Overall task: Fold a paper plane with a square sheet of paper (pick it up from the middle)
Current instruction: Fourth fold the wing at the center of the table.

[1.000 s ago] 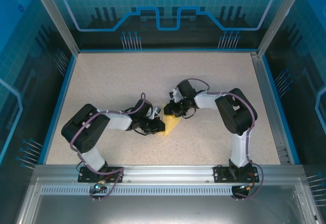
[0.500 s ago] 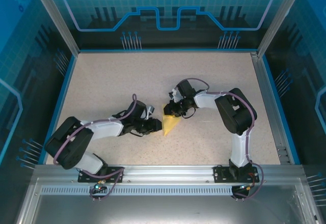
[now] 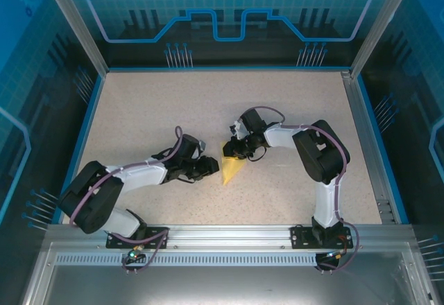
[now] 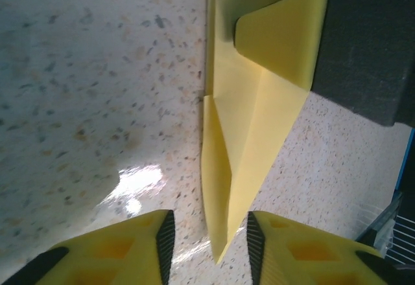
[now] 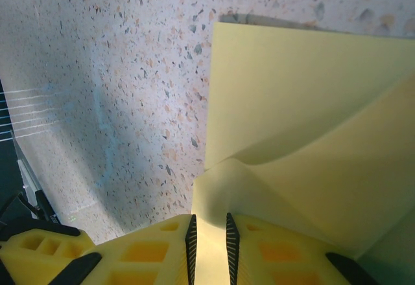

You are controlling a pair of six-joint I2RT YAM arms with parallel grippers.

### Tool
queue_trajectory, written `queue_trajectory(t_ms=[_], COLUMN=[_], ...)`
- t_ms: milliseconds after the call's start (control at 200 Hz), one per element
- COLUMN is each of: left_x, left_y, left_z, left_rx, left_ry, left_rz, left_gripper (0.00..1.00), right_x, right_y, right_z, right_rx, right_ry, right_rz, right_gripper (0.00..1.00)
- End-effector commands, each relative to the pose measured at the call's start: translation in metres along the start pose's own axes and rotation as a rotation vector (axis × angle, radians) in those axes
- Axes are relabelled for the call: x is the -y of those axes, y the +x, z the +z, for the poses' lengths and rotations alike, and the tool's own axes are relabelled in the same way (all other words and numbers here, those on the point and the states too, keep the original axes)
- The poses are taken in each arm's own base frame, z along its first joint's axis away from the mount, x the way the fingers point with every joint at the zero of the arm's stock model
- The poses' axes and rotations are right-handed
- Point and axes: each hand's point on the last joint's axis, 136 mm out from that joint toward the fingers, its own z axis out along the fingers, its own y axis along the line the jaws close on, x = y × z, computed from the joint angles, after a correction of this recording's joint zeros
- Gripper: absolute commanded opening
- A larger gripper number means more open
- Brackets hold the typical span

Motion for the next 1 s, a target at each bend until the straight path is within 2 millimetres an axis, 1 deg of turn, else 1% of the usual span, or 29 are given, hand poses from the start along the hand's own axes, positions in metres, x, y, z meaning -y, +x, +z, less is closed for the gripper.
queue_trajectory(t_ms=[0,120,195,300,450,610,830,995], left_x=[0.031,0.045,0.053,0.056,0.045,0.028,-0.005,-0.012], left_y=[-0.001,0.001,0.001,0.003,0.005,0.016,0.041,0.057], left_z=[0.004,0.006,0.008,0.015,0.03,0.042,0.04,0.04], left_rx=[-0.028,-0.031,-0.036,-0.054,-0.08,-0.127,-0.184,-0.234], left_ry=[0.074,0.096,0.113,0.119,0.094,0.062,0.018,0.019], left_rz=[0.05,0.079,0.093,0.104,0.096,0.074,0.036,0.049], left_gripper=[0.29,0.19,0.18,0.15,0.15,0.14,0.14,0.14], right_x=[0.035,0.036,0.037,0.037,0.037,0.039,0.042,0.042], right_y=[0.02,0.021,0.022,0.022,0.022,0.023,0.026,0.025], right_z=[0.013,0.013,0.013,0.014,0.014,0.013,0.013,0.014], right_rx=[-0.049,-0.051,-0.051,-0.052,-0.052,-0.053,-0.058,-0.056], right_ry=[0.129,0.133,0.134,0.133,0.133,0.139,0.145,0.145], right_rz=[0.039,0.043,0.045,0.046,0.046,0.047,0.05,0.053], right_gripper=[0.22,0.22,0.22,0.22,0.22,0.22,0.22,0.22])
